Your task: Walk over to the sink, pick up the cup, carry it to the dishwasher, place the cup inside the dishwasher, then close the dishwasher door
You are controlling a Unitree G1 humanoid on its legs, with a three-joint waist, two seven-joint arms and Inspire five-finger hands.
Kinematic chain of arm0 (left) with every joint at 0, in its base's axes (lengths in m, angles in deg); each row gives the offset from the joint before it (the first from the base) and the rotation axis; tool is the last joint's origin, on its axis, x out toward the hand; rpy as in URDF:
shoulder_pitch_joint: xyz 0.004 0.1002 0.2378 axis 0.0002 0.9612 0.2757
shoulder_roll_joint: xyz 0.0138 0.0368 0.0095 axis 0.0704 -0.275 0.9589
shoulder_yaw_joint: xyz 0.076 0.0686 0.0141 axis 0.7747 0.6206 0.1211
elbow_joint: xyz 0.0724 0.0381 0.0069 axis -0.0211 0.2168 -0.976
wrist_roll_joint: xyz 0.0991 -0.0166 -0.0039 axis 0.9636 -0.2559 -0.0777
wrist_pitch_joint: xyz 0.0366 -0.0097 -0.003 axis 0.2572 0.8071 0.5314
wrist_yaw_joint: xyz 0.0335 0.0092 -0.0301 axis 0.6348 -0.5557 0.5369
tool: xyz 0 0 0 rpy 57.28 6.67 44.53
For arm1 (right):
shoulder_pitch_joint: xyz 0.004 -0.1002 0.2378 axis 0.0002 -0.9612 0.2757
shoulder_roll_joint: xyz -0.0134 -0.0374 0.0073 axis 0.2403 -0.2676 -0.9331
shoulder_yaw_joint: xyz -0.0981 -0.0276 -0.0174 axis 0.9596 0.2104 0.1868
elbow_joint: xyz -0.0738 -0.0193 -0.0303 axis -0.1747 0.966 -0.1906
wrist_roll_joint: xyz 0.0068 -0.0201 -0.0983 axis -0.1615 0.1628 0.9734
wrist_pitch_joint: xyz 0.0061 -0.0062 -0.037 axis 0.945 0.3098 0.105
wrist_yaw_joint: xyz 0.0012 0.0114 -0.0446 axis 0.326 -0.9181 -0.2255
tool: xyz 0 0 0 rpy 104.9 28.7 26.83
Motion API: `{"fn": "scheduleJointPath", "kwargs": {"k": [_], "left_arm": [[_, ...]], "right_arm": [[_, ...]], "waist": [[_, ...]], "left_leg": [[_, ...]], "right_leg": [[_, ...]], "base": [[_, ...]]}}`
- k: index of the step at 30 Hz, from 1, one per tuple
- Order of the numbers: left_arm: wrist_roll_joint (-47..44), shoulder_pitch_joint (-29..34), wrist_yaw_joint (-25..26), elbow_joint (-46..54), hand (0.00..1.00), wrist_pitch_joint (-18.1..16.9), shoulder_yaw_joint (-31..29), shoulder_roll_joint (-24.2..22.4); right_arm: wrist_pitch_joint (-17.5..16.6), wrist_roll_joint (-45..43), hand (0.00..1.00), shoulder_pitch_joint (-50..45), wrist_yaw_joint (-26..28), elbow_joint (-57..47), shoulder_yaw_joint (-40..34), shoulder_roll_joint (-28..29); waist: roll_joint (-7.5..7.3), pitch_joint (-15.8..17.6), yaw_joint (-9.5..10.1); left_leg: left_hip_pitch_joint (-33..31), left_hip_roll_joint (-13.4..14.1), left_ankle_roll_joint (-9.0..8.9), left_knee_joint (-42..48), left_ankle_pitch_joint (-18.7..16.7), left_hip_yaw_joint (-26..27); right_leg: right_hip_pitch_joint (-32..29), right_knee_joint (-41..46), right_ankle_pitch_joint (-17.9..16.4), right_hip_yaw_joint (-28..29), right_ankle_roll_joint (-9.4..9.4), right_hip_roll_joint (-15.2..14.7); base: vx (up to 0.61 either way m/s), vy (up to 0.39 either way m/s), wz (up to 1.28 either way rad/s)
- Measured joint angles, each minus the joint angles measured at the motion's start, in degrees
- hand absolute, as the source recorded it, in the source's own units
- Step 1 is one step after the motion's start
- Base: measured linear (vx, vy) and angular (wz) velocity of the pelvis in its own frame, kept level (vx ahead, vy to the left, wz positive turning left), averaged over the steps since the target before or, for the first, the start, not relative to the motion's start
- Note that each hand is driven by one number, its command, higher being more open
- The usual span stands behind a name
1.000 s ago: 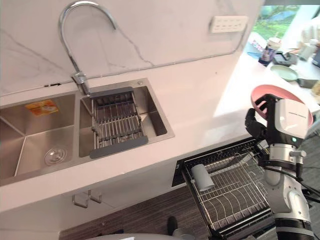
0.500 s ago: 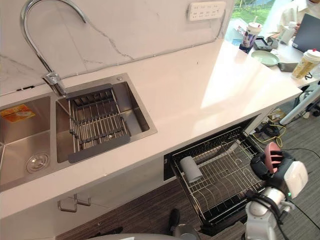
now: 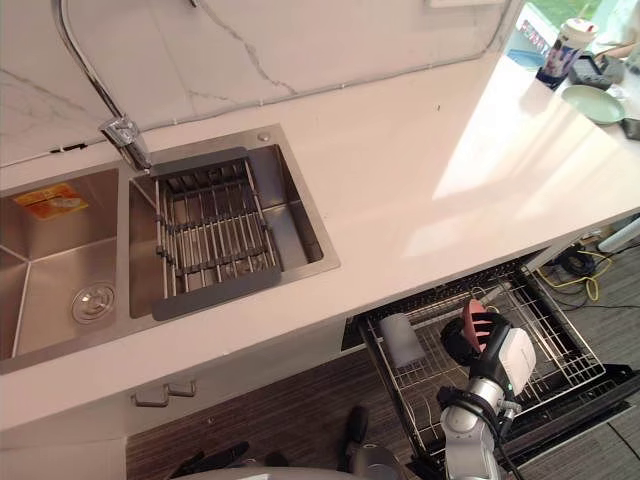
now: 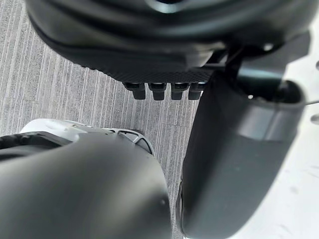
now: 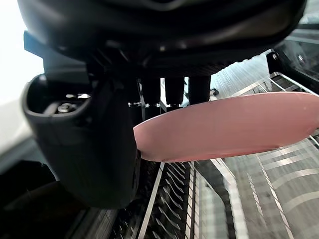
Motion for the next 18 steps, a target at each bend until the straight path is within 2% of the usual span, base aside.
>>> {"fn": "scheduleJointPath", "kwargs": {"k": [3, 7, 8, 12, 17, 18], "left_arm": [[-0.99, -0.67, -0.70, 0.67, 1.00, 0.20, 0.03, -0.31], [-2.26, -0.74, -1.47, 1.05, 1.00, 0.56, 0.12, -0.53], [-2.37, -0.78, -1.47, 1.14, 1.00, 0.55, 0.46, -0.49], [-2.87, -0.98, -1.47, 1.15, 1.00, 0.37, 1.38, -0.14], [-3.52, -1.10, -1.59, 1.12, 1.00, 0.71, 1.11, -0.12], [-4.11, -1.26, -1.57, 1.09, 1.00, 1.19, 0.99, -0.09]], "right_arm": [[1.61, -0.79, 0.00, 4.33, -0.67, 9.59, 0.04, -0.64], [2.06, -3.03, 0.00, 6.96, -3.34, 14.43, -1.45, -4.15], [2.12, -4.57, 1.00, 7.92, -3.44, 16.19, -1.69, -6.06], [1.87, -13.96, 1.00, 10.78, -3.55, 21.57, -4.97, -8.67], [-0.81, -18.14, 1.00, 10.79, -4.64, 28.16, -13.85, -8.89], [-2.23, -20.60, 1.00, 10.31, -4.68, 28.20, -15.00, -8.88]], "waist": [[0.68, 1.37, 0.48], [1.17, 1.87, 0.81], [1.18, 1.99, 0.97], [1.12, 2.41, 1.45], [1.03, 2.88, 1.64], [0.99, 2.99, 1.54]], "left_leg": [[-0.66, -0.16, -0.13, -0.03, 0.29, -1.05], [-1.22, -0.86, -0.67, -0.46, 1.26, -1.63], [-1.23, -1.09, -0.63, -0.81, 1.55, -1.73], [-1.25, -1.44, -0.66, -1.64, 2.12, -3.08], [-1.20, -1.57, -0.67, -1.74, 2.19, -3.42], [-1.17, -1.61, -0.66, -1.78, 2.19, -3.42]], "right_leg": [[-0.19, 0.04, 0.01, -0.97, 0.00, -0.31], [-0.20, 0.06, 0.10, -2.40, 0.13, -1.11], [-0.20, 0.06, 0.16, -2.52, 0.21, -1.30], [-0.15, 0.04, 0.21, -3.24, 0.28, -1.57], [0.17, 0.04, 0.19, -3.67, 0.31, -1.77], [0.20, 0.04, 0.19, -3.65, 0.33, -1.81]], "base": [[-0.02, 0.091, 0.18], [-0.01, 0.089, 0.19], [-0.03, 0.093, 0.15], [-0.04, 0.088, 0.14], [-0.03, 0.081, 0.05], [-0.03, 0.077, -0.01]]}}
